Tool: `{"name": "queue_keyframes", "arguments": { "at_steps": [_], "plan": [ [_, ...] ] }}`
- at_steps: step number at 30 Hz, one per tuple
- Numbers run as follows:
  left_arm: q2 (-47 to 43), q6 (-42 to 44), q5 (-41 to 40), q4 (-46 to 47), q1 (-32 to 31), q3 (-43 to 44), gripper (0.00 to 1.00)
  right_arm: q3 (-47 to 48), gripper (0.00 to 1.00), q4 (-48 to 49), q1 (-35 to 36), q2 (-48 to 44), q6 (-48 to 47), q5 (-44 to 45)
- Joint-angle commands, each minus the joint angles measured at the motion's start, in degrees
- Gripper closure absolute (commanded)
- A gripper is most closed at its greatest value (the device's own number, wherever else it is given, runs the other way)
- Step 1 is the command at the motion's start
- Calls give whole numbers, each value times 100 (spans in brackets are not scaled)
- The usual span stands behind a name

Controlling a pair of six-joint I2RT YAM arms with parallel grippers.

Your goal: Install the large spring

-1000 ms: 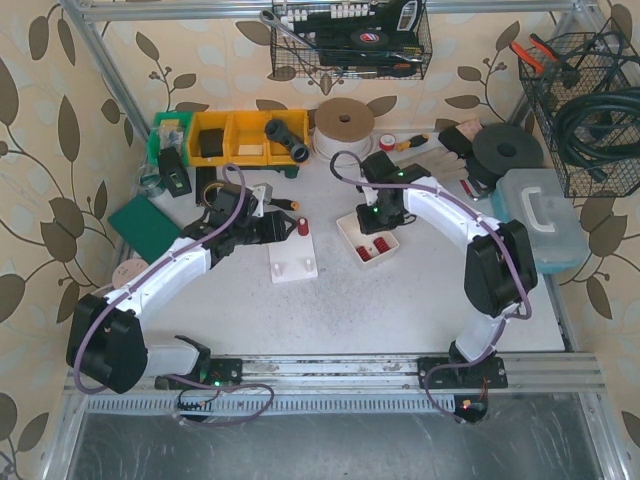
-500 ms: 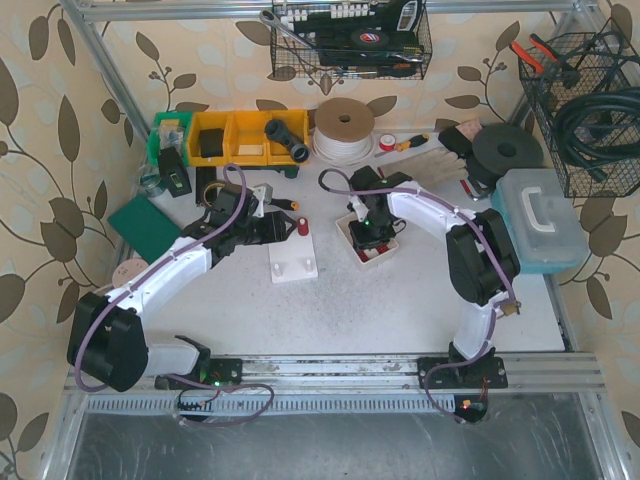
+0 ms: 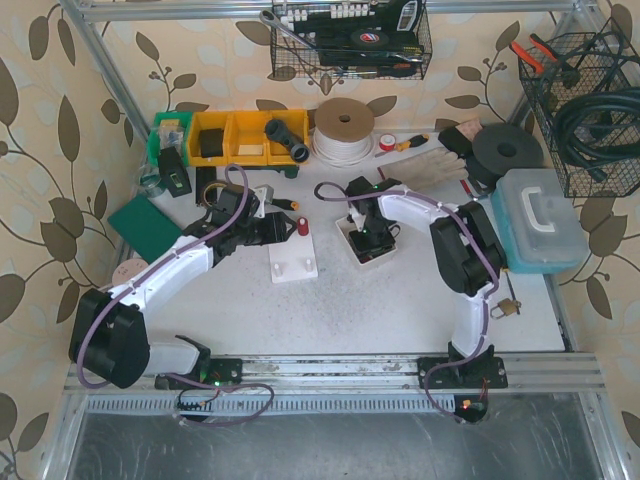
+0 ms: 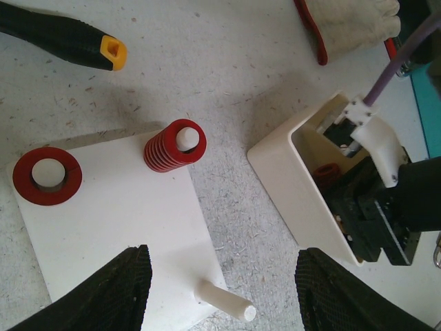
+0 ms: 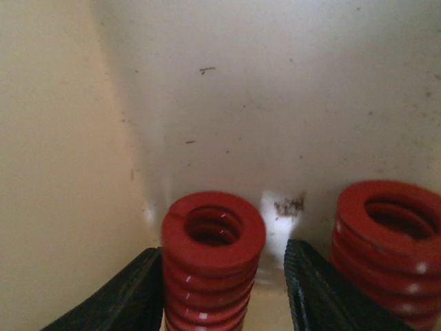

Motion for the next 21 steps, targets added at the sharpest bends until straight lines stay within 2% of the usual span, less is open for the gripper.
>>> {"name": "queue_keyframes", "arguments": {
  "at_steps": [1, 8, 12, 16, 21],
  "plan": [
    [-6, -90, 23, 43, 59, 113, 39, 112, 52, -180, 41, 272, -21, 256],
    [-12, -87, 27, 52, 59, 105, 38, 261, 56, -90, 40, 530, 86, 537],
    [-29, -96, 18, 67, 60, 90, 38, 367, 69, -71, 44, 590, 146, 623],
    [-23, -95, 33, 76, 66, 87, 39, 430, 86, -73, 36, 509, 179, 656],
    [-21, -79, 53, 88, 68, 87, 39, 639, 92, -140, -40, 235, 259, 488]
  ]
}}
